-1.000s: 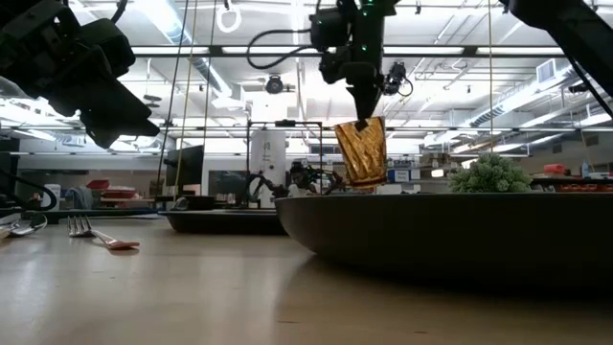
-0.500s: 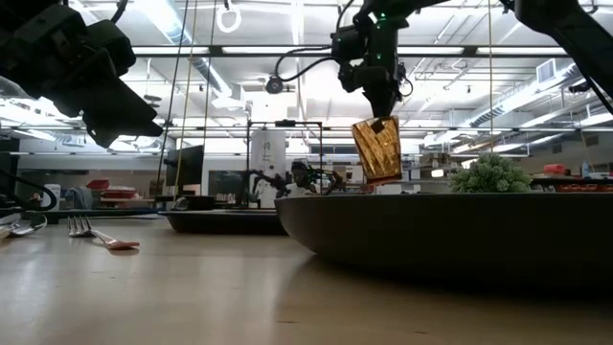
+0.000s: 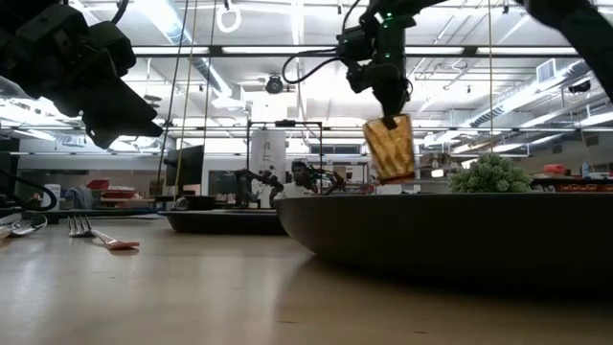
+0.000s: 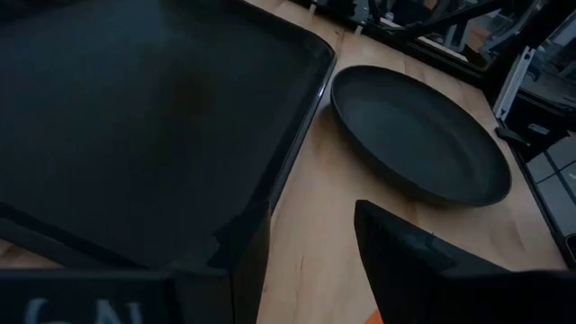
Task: Pick and place plate/cup/fork/spoon on tray
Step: Put the brown cup on the black tray
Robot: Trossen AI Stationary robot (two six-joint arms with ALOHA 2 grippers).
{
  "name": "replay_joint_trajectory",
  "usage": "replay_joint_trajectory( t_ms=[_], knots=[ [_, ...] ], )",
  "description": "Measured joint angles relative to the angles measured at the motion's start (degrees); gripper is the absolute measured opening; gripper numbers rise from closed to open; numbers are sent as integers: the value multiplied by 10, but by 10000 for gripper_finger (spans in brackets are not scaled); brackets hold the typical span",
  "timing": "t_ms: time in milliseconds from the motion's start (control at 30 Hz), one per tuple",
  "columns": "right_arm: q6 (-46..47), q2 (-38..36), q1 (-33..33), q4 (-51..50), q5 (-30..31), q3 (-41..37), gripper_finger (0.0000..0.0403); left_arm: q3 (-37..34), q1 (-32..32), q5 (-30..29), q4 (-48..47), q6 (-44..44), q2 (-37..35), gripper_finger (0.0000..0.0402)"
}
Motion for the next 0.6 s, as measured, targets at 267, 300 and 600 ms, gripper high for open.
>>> replay_joint_trajectory(
  t_ms=[267, 300, 600],
  knots=[
    [1, -151, -32, 157, 0, -223, 12, 0, 0, -41, 0, -2, 0, 172],
    [1, -161, -37, 161, 0, -238, 12, 0, 1, -45, 1, -2, 0, 172],
    [16, -186, -72, 274, -34, -324, 12, 0, 0, -49, 1, -2, 0, 172]
  ],
)
